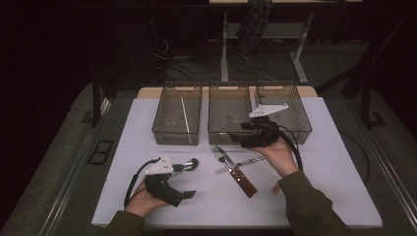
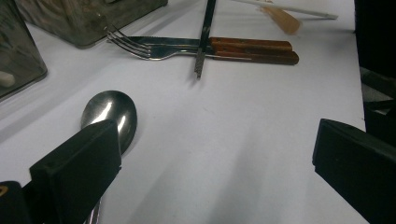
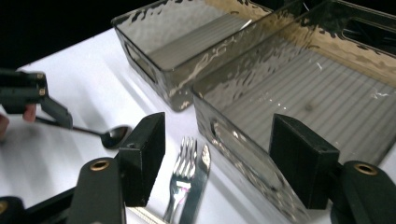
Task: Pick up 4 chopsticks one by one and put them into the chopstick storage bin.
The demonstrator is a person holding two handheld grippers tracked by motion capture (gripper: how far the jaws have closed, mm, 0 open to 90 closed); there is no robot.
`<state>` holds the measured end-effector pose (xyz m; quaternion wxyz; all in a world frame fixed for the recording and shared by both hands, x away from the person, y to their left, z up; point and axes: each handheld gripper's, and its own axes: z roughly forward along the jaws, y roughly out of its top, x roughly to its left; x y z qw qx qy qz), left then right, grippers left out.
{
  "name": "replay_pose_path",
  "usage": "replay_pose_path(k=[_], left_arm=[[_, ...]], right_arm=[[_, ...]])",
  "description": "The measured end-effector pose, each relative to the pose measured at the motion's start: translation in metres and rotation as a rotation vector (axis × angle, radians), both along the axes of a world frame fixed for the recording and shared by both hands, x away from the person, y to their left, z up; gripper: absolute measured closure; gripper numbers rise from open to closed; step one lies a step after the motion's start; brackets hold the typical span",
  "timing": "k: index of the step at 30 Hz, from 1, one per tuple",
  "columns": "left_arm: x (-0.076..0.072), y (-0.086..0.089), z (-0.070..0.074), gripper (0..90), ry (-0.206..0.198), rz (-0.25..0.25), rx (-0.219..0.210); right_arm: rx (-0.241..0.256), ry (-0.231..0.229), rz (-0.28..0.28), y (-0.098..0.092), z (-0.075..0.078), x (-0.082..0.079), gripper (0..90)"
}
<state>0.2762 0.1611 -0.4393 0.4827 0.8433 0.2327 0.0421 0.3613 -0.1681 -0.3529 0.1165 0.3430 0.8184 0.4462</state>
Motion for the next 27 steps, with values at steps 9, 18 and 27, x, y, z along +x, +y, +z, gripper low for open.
replay_pose_path(k=[9, 18, 27], left_arm=[[0.000, 0.000, 0.000, 0.0, 0.001, 0.005, 0.003], [0.000, 0.000, -0.001, 0.0, 0.002, 0.008, 0.009], [-0.001, 0.000, -0.001, 0.0, 0.000, 0.008, 0.016]], right_arm=[[0.009, -0.001, 0.002, -0.031, -0.010, -0.017, 35.8], [0.003, 0.017, -0.002, -0.064, -0.029, -0.033, 35.2], [-0.016, 0.027, 0.014, -0.083, -0.036, -0.048, 35.1]])
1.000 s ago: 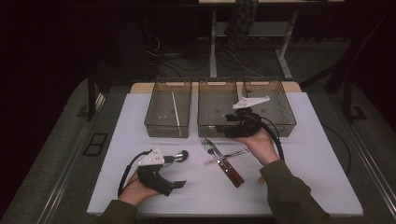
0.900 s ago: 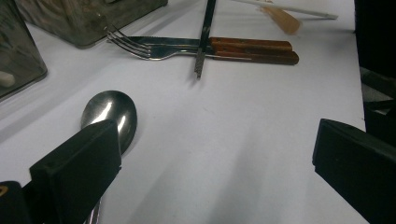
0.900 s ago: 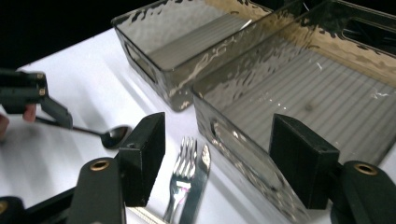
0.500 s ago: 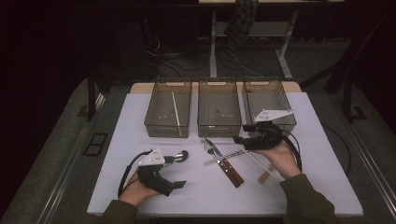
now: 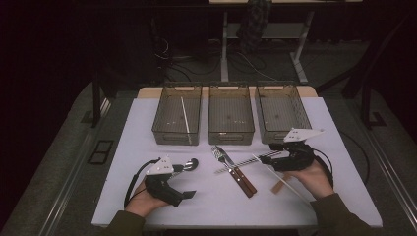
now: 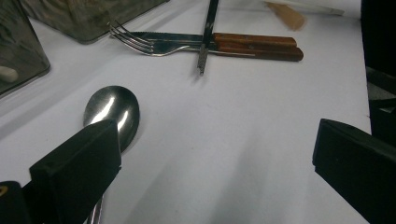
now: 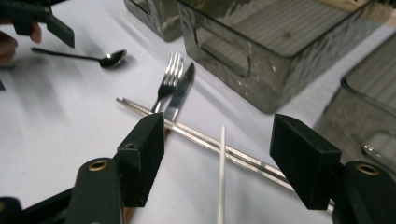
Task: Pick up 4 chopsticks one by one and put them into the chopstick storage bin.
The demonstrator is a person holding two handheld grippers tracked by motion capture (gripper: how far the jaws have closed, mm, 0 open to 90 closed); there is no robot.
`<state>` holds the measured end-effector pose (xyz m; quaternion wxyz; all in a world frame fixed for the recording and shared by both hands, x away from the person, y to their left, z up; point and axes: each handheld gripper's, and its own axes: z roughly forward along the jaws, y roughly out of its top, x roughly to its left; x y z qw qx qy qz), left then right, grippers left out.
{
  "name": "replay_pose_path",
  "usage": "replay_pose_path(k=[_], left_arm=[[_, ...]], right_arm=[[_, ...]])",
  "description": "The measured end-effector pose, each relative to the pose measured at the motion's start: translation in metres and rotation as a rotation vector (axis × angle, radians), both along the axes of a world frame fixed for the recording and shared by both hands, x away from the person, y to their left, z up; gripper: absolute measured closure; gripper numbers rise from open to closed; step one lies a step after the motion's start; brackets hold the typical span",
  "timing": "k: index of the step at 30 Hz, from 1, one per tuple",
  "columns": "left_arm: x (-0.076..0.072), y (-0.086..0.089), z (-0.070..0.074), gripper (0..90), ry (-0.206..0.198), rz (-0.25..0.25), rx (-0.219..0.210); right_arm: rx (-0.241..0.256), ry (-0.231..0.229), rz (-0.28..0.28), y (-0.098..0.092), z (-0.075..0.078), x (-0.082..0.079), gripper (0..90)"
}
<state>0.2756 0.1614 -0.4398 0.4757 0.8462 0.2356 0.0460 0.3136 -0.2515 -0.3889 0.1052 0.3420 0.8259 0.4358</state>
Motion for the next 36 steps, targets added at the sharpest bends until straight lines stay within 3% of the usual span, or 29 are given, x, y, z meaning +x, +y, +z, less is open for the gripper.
replay_pose_path(k=[24, 36], left_arm=[[-0.001, 0.001, 0.001, 0.0, 0.000, 0.006, 0.003], [-0.002, 0.001, 0.001, 0.0, -0.005, 0.006, 0.007]], right_arm=[[-0.023, 0.064, -0.033, -0.065, -0.022, -0.048, 36.2], [-0.078, 0.129, -0.018, -0.076, -0.035, -0.062, 50.1]])
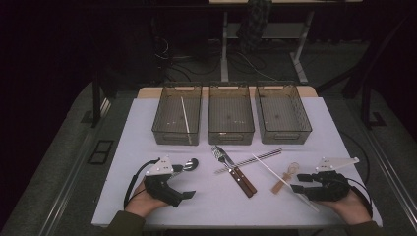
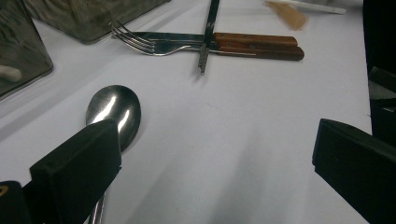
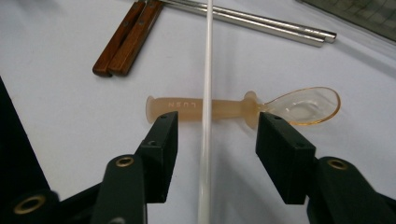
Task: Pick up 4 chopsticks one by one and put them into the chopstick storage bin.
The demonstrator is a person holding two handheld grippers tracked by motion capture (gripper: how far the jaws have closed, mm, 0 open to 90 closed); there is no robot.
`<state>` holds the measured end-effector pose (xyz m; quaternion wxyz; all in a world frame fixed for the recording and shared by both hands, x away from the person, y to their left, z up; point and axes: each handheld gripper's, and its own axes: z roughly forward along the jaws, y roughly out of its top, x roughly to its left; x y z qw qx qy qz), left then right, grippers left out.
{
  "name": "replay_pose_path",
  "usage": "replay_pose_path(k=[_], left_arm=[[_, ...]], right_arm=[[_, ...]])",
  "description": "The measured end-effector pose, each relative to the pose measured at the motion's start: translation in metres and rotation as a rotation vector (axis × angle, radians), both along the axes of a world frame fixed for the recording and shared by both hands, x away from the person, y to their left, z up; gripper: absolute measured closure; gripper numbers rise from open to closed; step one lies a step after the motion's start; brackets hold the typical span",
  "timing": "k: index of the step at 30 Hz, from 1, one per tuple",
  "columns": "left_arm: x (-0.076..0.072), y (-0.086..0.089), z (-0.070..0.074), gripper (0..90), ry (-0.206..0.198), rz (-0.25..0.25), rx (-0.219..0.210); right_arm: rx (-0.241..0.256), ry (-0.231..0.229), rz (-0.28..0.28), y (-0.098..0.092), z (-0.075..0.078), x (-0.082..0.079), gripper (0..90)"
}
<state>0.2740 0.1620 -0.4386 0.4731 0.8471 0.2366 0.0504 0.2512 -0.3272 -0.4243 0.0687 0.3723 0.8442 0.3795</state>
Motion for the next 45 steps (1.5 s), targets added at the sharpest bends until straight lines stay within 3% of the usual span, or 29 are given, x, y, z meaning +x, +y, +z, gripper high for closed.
replay_pose_path(k=[7, 19, 26, 45], left_arm=[[0.000, 0.000, 0.000, 0.0, 0.000, -0.003, 0.002], [0.000, -0.001, 0.000, 0.0, 0.000, -0.004, 0.006], [0.000, -0.001, -0.001, 0.0, 0.001, -0.004, 0.006], [0.000, -0.002, -0.001, 0.1, 0.001, -0.003, 0.008]], right_arm=[[-0.083, 0.018, 0.043, 0.007, -0.006, 0.001, 59.8], [-0.153, 0.039, 0.082, 0.017, -0.012, 0.004, 71.7], [-0.175, 0.042, 0.095, 0.019, -0.014, 0.004, 75.5], [-0.197, 0.054, 0.063, 0.022, -0.013, 0.006, 82.8]])
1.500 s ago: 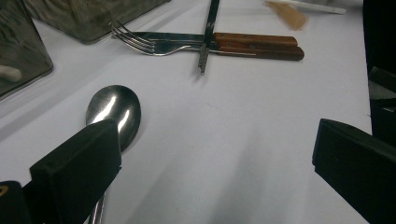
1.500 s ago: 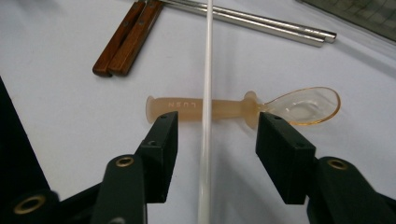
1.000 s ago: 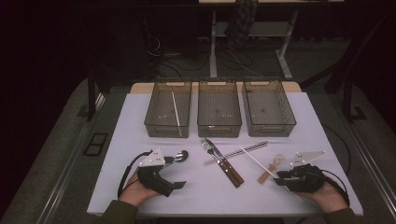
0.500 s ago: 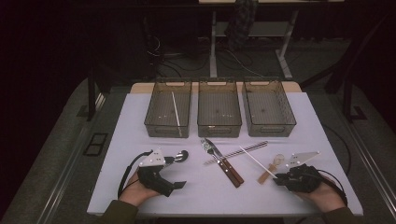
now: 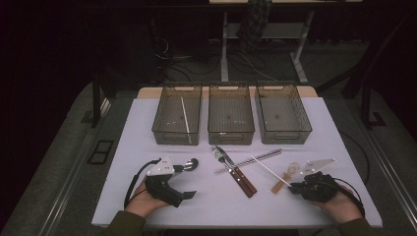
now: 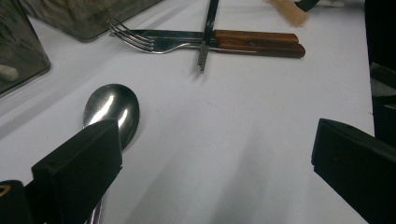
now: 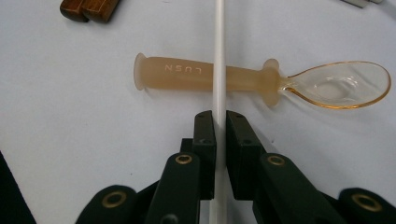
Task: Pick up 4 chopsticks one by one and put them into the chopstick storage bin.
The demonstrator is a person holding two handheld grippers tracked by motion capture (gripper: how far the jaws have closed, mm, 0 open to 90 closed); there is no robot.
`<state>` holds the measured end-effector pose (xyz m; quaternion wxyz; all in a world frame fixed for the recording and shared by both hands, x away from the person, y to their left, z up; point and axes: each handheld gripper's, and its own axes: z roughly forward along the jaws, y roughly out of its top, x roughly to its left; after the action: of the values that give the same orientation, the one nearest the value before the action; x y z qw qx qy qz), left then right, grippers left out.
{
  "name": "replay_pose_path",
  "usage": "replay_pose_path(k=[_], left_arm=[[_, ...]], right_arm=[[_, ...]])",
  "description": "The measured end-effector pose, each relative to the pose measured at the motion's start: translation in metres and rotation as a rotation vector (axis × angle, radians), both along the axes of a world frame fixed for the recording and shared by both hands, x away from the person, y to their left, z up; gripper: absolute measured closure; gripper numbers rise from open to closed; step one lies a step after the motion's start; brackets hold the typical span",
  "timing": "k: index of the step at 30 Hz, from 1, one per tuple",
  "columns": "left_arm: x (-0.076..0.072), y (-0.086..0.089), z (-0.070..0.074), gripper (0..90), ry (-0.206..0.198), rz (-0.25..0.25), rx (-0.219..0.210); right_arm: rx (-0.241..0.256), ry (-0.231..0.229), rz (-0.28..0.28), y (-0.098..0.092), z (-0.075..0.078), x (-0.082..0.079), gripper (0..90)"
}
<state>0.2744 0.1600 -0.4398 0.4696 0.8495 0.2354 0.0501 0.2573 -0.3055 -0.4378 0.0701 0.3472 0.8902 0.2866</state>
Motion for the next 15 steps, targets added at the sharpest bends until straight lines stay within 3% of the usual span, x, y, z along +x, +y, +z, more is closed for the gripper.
replay_pose_path(k=[15], left_arm=[[-0.0002, -0.0004, -0.0001, 0.2, 0.002, -0.002, -0.002]], right_arm=[[0.015, 0.004, -0.032, -0.0019, 0.0023, 0.0015, 83.6]])
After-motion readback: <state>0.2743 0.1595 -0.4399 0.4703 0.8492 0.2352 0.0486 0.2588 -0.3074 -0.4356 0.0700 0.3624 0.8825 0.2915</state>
